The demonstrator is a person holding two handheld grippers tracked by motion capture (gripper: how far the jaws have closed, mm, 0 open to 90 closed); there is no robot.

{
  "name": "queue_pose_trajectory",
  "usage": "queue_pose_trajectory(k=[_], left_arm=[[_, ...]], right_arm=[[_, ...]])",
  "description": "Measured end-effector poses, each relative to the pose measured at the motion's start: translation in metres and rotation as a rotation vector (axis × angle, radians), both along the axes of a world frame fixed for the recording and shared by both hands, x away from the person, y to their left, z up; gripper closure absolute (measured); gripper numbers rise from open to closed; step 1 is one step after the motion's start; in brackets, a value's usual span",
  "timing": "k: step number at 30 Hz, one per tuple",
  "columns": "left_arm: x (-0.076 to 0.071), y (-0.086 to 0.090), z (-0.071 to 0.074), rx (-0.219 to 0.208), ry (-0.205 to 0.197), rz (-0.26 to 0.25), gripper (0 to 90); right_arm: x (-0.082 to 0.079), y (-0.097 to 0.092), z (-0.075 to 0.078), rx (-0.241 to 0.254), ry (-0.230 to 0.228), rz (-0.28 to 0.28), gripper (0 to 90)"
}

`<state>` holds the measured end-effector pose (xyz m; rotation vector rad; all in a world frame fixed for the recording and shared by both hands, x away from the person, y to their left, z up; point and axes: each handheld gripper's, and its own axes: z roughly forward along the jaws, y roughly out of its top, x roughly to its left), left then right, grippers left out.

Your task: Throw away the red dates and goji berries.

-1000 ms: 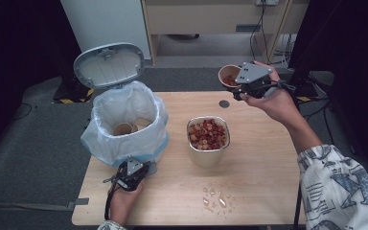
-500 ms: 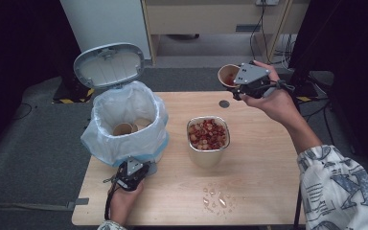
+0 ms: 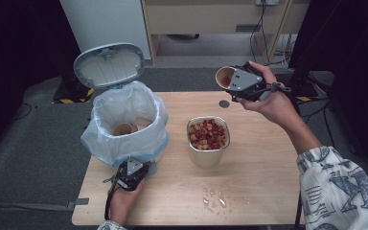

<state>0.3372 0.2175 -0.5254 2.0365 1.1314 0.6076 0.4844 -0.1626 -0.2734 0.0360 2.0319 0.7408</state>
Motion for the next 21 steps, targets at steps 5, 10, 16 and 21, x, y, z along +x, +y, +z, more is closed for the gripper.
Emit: queue_pose_trajectory(k=[5, 10, 16, 21], left_arm=[[0.0000, -0.0001, 0.0000, 0.001, -0.001, 0.000, 89.2], [0.0000, 0.0000, 0.0000, 0.000, 0.000, 0.000, 89.2], [0.0000, 0.0002, 0.0000, -0.001, 0.001, 0.000, 89.2], [0.0001, 0.0002, 0.0000, -0.003, 0.001, 0.000, 89.2]], right_arm=[[-0.0015, 0.0043, 0.0000, -0.018, -0.015, 0.007, 36.9], [-0.0014, 0.0064, -0.0002, -0.027, -0.020, 0.012, 36.9], [0.0006, 0.0050, -0.0024, -0.031, -0.015, 0.009, 37.0], [0.0003, 0.0020, -0.0025, -0.031, -0.019, 0.003, 37.0]])
